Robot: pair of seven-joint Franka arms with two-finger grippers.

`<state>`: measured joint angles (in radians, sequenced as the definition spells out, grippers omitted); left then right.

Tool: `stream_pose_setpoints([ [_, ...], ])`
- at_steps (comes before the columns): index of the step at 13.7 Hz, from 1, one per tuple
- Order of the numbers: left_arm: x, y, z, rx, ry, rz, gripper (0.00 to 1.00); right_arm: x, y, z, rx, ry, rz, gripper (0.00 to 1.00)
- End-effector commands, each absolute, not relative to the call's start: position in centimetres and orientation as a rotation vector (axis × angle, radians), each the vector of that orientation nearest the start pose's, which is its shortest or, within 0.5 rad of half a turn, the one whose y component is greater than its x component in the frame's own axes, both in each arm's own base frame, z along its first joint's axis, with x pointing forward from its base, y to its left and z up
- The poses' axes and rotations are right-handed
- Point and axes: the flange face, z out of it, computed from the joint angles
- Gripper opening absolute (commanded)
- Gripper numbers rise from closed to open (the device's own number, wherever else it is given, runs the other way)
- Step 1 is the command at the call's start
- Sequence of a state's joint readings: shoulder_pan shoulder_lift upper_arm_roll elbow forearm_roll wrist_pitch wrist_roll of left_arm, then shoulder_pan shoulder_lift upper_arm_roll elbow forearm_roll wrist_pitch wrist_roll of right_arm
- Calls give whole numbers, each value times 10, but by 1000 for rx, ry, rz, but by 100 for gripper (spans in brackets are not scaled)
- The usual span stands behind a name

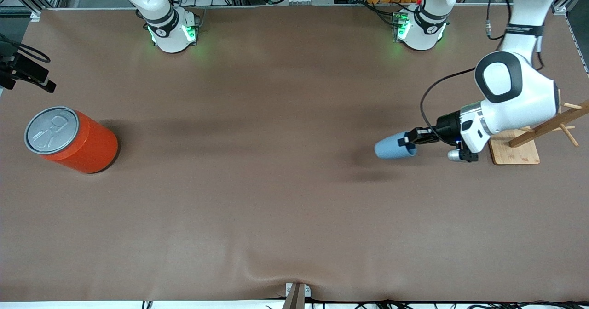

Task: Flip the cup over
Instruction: 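Lift the blue cup with the left gripper toward the wooden stand, then rotate the cup upright and lower it with the left gripper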

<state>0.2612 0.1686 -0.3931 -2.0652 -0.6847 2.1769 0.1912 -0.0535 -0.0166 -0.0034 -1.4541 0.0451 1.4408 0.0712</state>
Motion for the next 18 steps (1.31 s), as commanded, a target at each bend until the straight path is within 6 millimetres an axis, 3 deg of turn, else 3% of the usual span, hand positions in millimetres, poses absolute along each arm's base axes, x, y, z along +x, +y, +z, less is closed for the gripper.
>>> stream_pose_setpoints([
  [1, 579, -82, 377, 2701, 40, -55, 0, 529, -27, 677, -3098, 175, 0, 100],
  [5, 585, -54, 362, 2940, -127, -170, 0, 529, -27, 677, -3097, 179, 10, 100],
  [7, 586, -46, 347, 2971, -116, -208, 0, 528, -29, 677, -3096, 184, 9, 100],
  [11, 590, -53, 337, 3099, -90, -228, 0, 528, -28, 676, -3095, 184, 14, 100],
  [13, 589, -62, 331, 3102, -69, -245, 0, 528, -28, 677, -3092, 183, 9, 100],
  [18, 592, -63, 317, 3098, -3, -253, 0, 528, -28, 677, -3087, 184, 9, 100],
])
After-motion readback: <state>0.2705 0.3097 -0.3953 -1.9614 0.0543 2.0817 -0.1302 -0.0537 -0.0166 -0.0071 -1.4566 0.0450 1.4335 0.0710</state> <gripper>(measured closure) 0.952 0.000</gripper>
